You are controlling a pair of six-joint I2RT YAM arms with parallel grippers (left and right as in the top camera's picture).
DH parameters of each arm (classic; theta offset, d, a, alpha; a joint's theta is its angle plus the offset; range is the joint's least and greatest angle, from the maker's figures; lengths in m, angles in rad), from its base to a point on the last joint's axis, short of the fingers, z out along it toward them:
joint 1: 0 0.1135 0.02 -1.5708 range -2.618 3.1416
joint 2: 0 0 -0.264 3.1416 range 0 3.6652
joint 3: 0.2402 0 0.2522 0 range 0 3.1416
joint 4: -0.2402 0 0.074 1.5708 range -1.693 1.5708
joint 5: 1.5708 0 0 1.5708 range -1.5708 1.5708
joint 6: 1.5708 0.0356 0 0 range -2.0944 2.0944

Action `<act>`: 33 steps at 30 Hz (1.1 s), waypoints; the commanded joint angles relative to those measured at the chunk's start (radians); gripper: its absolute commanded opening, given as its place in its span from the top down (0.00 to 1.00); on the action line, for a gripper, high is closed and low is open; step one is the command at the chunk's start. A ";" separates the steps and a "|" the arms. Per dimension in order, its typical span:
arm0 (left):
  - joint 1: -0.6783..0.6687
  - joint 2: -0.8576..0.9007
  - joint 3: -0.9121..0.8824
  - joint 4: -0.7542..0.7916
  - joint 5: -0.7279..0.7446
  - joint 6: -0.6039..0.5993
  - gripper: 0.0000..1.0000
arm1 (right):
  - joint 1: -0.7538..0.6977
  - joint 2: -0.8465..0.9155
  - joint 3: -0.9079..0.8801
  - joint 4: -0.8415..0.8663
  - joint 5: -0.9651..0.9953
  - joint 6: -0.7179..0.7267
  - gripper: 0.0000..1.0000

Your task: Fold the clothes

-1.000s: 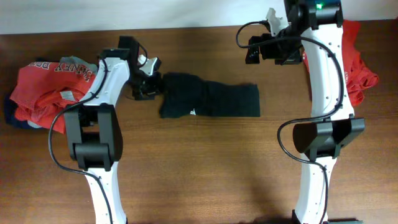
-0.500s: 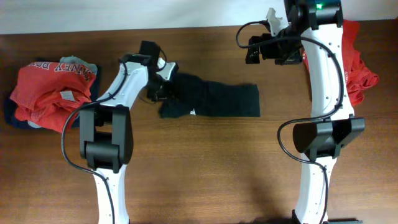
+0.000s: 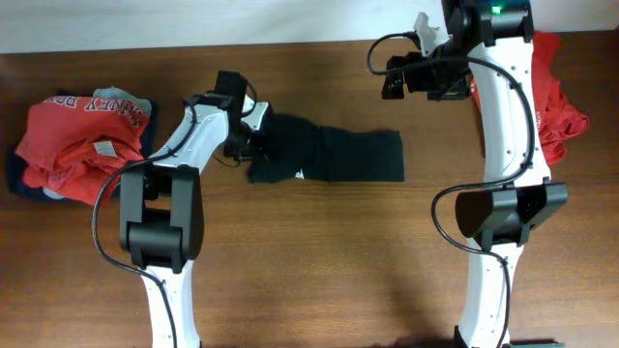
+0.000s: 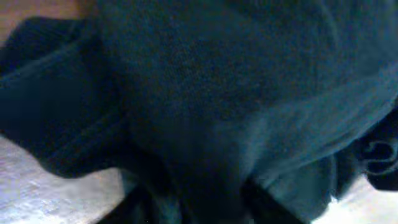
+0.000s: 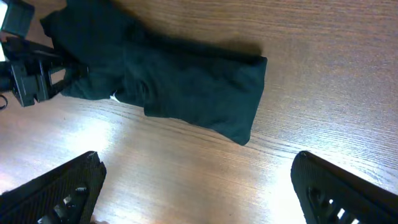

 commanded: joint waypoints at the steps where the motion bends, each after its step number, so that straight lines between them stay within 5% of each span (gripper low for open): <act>1: 0.001 0.026 -0.038 0.009 -0.037 0.013 0.78 | 0.002 -0.008 0.010 -0.006 -0.006 -0.013 0.01; 4: 0.002 0.026 -0.037 0.005 -0.037 0.012 1.00 | 0.002 -0.008 0.010 -0.006 -0.006 -0.013 0.01; 27: 0.229 -0.240 -0.032 -0.105 -0.023 0.006 0.99 | 0.017 -0.008 -0.006 -0.006 -0.007 -0.013 0.02; 30: 0.214 -0.266 -0.031 -0.103 -0.026 0.005 1.00 | 0.049 -0.008 -0.056 0.002 -0.006 -0.013 0.19; 32: 0.204 -0.278 -0.027 -0.105 -0.038 -0.011 1.00 | 0.073 -0.008 -0.108 0.026 -0.007 -0.012 0.64; 33: 0.201 -0.284 -0.027 -0.104 -0.041 -0.014 1.00 | 0.085 -0.008 -0.142 0.047 -0.008 -0.007 0.78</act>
